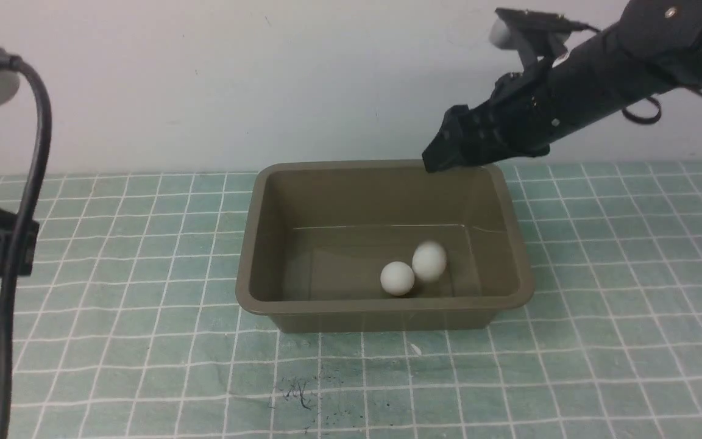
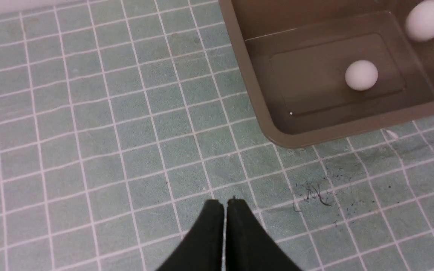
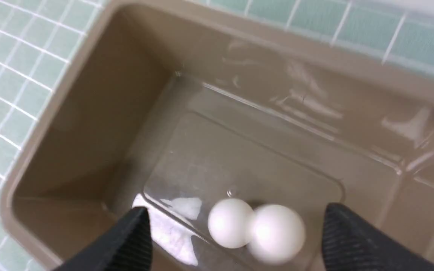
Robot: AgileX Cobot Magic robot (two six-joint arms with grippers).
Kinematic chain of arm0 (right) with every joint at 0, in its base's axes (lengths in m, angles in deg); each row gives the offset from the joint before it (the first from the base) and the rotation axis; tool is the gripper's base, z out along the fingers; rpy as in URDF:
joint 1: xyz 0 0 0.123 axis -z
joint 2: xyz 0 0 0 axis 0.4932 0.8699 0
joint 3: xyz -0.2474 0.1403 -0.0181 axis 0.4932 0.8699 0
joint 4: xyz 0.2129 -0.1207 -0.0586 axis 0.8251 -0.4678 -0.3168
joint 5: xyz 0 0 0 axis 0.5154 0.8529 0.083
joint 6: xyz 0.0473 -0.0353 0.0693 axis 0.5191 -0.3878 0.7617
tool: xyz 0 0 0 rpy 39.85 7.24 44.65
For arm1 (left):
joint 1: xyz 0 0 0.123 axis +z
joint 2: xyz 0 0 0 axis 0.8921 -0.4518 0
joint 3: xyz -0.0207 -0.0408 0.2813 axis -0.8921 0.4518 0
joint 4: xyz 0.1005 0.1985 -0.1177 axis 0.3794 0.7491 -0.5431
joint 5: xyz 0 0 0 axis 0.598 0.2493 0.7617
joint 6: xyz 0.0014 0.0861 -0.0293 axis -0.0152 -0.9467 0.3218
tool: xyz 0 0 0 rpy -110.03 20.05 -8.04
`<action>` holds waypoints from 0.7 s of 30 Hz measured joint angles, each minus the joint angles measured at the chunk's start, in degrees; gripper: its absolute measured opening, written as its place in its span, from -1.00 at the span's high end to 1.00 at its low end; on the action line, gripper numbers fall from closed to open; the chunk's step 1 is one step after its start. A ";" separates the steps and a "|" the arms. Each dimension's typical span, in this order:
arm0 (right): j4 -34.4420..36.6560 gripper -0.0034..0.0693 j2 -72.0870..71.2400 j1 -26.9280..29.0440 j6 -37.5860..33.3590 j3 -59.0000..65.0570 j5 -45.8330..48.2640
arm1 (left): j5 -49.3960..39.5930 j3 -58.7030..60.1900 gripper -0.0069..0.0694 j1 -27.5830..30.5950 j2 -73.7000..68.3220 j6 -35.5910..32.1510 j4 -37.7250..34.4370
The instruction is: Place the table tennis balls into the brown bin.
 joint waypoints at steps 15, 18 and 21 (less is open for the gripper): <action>-27.77 0.94 -50.43 2.10 23.25 12.51 6.07 | 9.72 2.10 0.83 0.00 2.01 -0.06 -3.11; -30.84 0.94 -67.11 2.10 27.74 26.19 -2.82 | 13.65 2.14 0.83 0.02 2.01 -0.20 -4.33; -34.84 0.94 -82.34 2.10 32.23 41.73 -14.12 | 16.65 2.14 0.83 0.02 1.89 -0.79 -5.73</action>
